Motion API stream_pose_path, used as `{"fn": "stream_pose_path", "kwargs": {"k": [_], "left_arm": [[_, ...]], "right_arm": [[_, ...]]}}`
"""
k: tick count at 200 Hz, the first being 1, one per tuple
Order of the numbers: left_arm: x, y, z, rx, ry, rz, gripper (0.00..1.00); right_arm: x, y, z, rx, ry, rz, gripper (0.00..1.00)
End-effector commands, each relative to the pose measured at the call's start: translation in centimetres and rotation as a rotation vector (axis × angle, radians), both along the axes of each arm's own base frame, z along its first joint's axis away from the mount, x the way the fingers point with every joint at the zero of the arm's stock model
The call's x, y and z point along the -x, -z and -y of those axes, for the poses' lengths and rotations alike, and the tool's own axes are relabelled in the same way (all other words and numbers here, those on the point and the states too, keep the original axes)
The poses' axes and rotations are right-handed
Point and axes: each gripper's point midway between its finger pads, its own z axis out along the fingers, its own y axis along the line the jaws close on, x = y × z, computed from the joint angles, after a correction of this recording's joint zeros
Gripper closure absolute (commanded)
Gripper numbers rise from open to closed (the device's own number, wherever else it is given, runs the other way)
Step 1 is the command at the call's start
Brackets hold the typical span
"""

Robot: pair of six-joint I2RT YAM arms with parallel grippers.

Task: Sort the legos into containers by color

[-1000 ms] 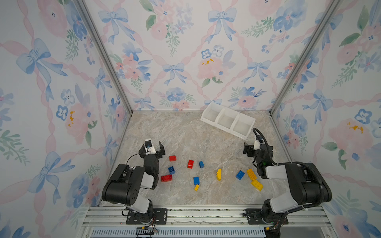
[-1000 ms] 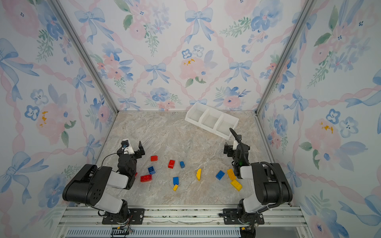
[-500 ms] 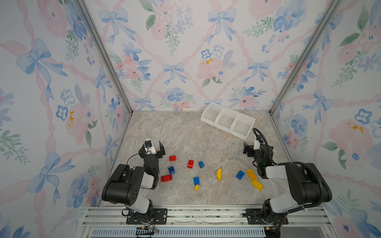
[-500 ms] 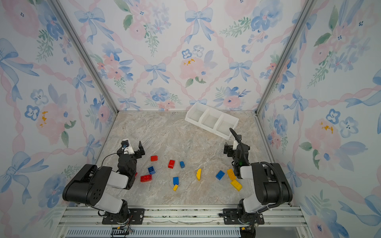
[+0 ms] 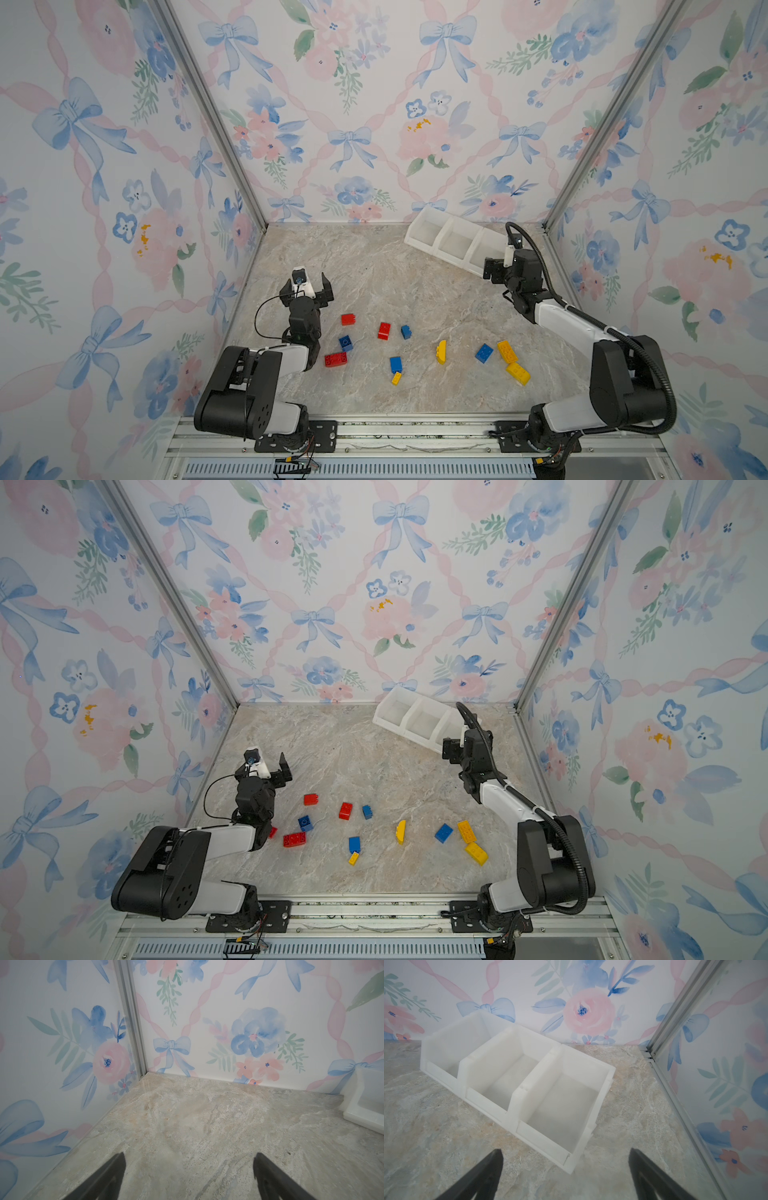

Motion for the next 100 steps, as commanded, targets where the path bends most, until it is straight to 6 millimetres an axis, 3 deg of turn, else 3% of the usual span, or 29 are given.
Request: {"fn": "stream_pose_path", "kwargs": {"k": [1,11,36,86,100], "left_arm": [[-0.7,1.0,0.5,0.004,0.027,-0.097,0.03],[-1.1,0.9,0.9,0.022,0.041,-0.108,0.02],[-2.0,0.3,2.0,0.068,0.075,-0.127,0.02],[-2.8,-0.4,4.1,0.109,0.148,-0.152,0.02],[-2.8,-0.6,4.3,0.119,0.157,-0.155,0.02]], "right_arm": [[0.2,2.8,-1.6,0.039,0.042,-0.199,0.03],[-0.8,2.2,-2.9,0.022,0.035,-0.208,0.03],[-3.4,3.4,-4.7,-0.03,0.068,-0.301,0.03],[-7.1,5.4,-5.2,-0.159,0.157,-0.434,0.0],[-7.8,6.2,-5.1,-0.177,0.169,-0.465,0.04]]}}
